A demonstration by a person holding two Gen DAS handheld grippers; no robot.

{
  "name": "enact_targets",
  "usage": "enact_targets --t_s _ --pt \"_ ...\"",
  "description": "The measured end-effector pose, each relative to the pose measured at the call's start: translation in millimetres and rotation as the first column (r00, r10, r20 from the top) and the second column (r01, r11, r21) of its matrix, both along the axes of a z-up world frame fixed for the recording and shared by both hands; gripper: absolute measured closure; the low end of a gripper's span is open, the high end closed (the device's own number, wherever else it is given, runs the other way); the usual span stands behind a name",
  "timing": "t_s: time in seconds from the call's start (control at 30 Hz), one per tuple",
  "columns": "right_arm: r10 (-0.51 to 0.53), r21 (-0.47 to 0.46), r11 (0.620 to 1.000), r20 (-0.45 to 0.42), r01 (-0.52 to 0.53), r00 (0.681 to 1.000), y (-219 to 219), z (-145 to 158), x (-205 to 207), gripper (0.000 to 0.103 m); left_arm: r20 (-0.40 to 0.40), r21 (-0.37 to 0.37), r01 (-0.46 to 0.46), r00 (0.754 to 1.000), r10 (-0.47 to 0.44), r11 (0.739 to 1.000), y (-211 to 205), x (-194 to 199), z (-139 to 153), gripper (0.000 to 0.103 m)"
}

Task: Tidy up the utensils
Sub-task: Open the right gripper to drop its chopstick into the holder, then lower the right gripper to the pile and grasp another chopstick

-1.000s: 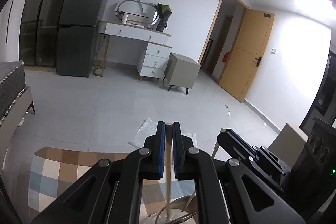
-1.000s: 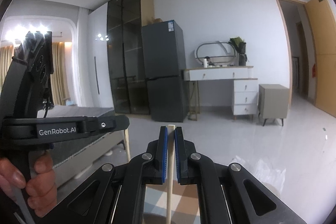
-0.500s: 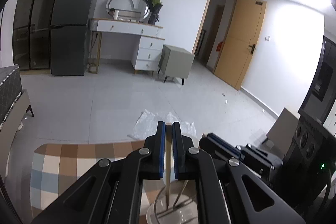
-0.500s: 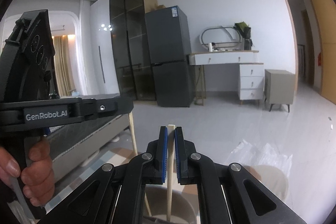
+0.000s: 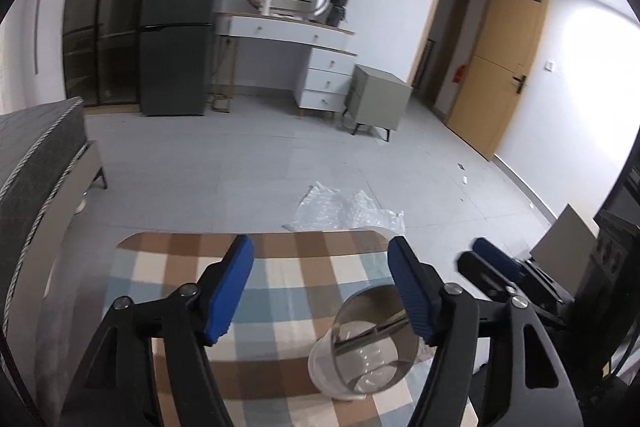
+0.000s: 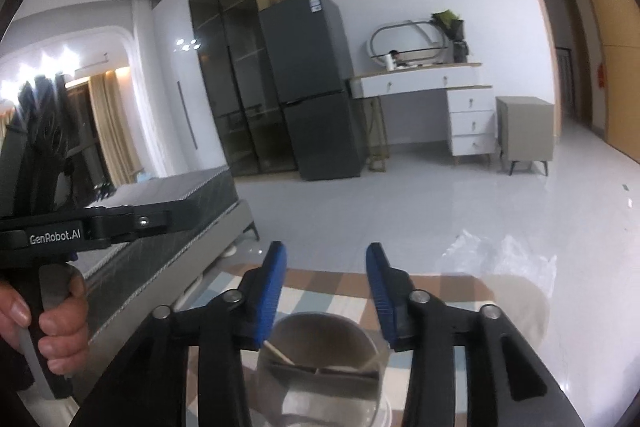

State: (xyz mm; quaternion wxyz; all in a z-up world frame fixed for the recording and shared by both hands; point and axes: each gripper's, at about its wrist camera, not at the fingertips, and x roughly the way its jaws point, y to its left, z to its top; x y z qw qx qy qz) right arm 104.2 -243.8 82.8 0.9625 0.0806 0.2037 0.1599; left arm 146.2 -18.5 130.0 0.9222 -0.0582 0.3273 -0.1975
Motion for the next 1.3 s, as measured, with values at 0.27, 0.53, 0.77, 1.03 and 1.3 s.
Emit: enact_targets --t_s 0.27,0.53,0.77,1.03,1.3 --pt "-0.035 0.001 0.999 0.016 0.035 0.999 3 19 -53 0.043 0.001 0.019 -0.104 0.995 0.104 0.994 23 -46 5 0.027" --pt "-0.046 0.027 0.999 0.029 0.045 0.999 17 31 -95 0.027 0.018 0.04 -0.149 0.989 0.148 0.988 31 -80 7 0.019" --pt "-0.055 0.041 0.998 0.021 0.054 0.998 30 27 -122 0.013 0.049 0.054 -0.209 0.977 0.207 0.976 40 -103 -1 0.012" --pt "-0.045 0.013 0.999 -0.016 0.045 0.999 47 5 -140 0.004 0.03 0.078 -0.219 0.976 0.217 0.973 46 -118 -29 0.012" --pt "-0.044 -0.004 0.999 -0.088 0.044 0.995 58 -31 -148 0.004 0.012 0.101 -0.238 0.971 0.238 0.966 52 -124 -63 0.011"
